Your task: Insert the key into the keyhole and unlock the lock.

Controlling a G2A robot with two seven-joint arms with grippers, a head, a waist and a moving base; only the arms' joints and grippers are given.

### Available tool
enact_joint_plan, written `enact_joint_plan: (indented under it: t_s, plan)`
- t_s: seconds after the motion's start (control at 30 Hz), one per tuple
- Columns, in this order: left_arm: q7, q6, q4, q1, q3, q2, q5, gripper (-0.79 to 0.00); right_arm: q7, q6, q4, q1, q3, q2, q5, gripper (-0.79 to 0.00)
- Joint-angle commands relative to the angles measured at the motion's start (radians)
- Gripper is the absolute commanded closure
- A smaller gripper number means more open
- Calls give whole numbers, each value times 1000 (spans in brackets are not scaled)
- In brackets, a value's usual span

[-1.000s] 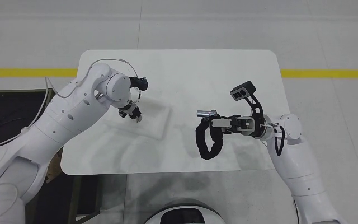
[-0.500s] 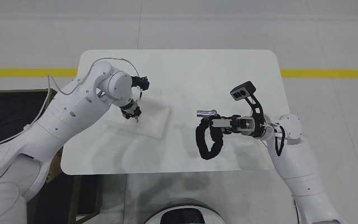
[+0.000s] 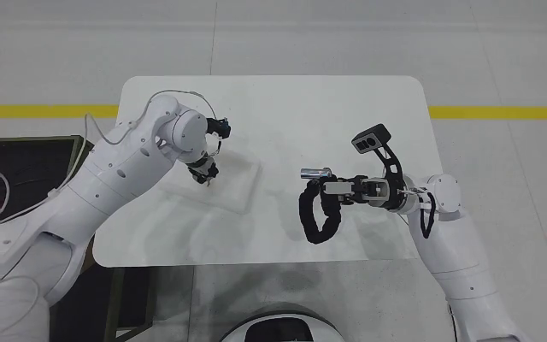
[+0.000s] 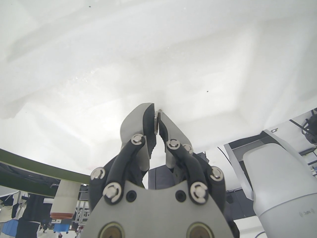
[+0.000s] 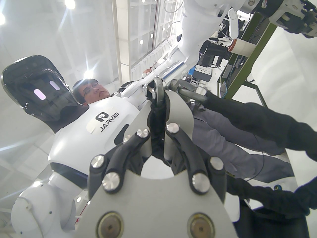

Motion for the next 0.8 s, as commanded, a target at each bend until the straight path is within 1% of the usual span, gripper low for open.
enact_joint_plan:
  t_s: [0.0, 0.07, 0.17, 0.3, 0.37, 0.4, 0.43, 0.47, 0.5, 0.53, 0.57, 0.67, 0.73, 0.77]
  plan:
    - [0, 4, -7, -5, 4, 4, -5, 0, 0, 0, 0, 0, 0, 0, 0, 0]
    - [0, 15, -25, -16, 9, 14, -13, 0, 0, 0, 0, 0, 0, 0, 0, 0]
    - [0, 57, -73, -33, 37, 40, -21, 0, 0, 0, 0, 0, 0, 0, 0, 0]
    - [0, 153, -200, -76, 56, 89, -6, 0, 0, 0, 0, 0, 0, 0, 0, 0]
    - [0, 157, -263, -76, 13, 123, -26, 0, 0, 0, 0, 0, 0, 0, 0, 0]
    - [2, 159, -301, -65, -23, 140, -43, 0, 0, 0, 0, 0, 0, 0, 0, 0]
    - [24, 180, -345, -44, -79, 159, -85, 0, 0, 0, 0, 0, 0, 0, 0, 0]
    - [58, 193, -383, -10, -138, 178, -125, 0, 0, 0, 0, 0, 0, 0, 0, 0]
    - [96, 177, -414, 35, -192, 198, -162, 0, 0, 0, 0, 0, 0, 0, 0, 0]
    - [161, 142, -436, 88, -260, 217, -235, 0, 0, 0, 0, 0, 0, 0, 0, 0]
    - [221, 96, -435, 151, -328, 236, -316, 0, 0, 0, 0, 0, 0, 0, 0, 0]
    - [345, -108, -418, 341, -505, 281, -542, 0, 0, 0, 0, 0, 0, 0, 0, 0]
    - [355, -231, -399, 450, -591, 302, -674, 0, 0, 0, 0, 0, 0, 0, 0, 0]
    - [337, -284, -394, 493, -623, 309, -727, 0, 0, 0, 0, 0, 0, 0, 0, 0]
